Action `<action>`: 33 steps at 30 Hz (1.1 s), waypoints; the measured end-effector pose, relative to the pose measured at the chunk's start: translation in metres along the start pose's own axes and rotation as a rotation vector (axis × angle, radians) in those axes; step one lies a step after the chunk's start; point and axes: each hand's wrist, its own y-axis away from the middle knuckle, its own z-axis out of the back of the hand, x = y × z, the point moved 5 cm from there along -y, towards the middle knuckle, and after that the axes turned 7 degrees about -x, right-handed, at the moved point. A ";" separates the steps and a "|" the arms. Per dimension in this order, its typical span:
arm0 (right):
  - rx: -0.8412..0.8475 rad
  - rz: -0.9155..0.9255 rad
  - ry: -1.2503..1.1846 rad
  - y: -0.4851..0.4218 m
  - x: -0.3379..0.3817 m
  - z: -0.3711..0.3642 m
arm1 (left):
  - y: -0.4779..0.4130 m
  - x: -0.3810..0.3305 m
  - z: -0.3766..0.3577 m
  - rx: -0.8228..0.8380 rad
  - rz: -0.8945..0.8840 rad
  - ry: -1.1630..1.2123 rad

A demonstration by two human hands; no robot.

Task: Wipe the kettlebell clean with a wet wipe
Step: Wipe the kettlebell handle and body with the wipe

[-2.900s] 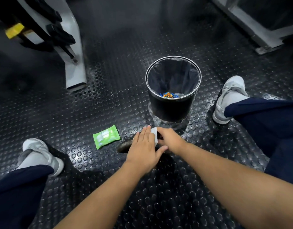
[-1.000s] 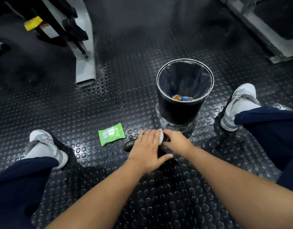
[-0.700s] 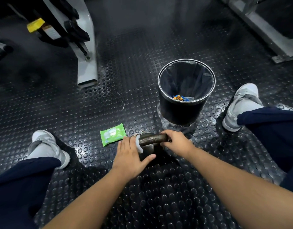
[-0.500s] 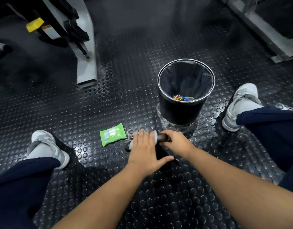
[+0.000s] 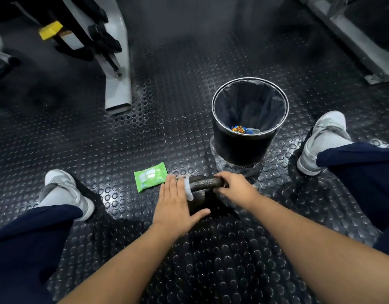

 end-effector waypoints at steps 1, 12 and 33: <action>0.003 -0.003 -0.006 0.001 0.001 0.000 | 0.001 0.002 -0.001 0.003 0.015 0.001; -0.060 -0.014 0.013 0.005 0.008 0.005 | -0.026 -0.097 0.017 0.001 -0.296 -0.152; -0.008 -0.023 0.055 0.003 0.008 0.002 | -0.022 -0.059 0.018 -0.078 -0.037 0.114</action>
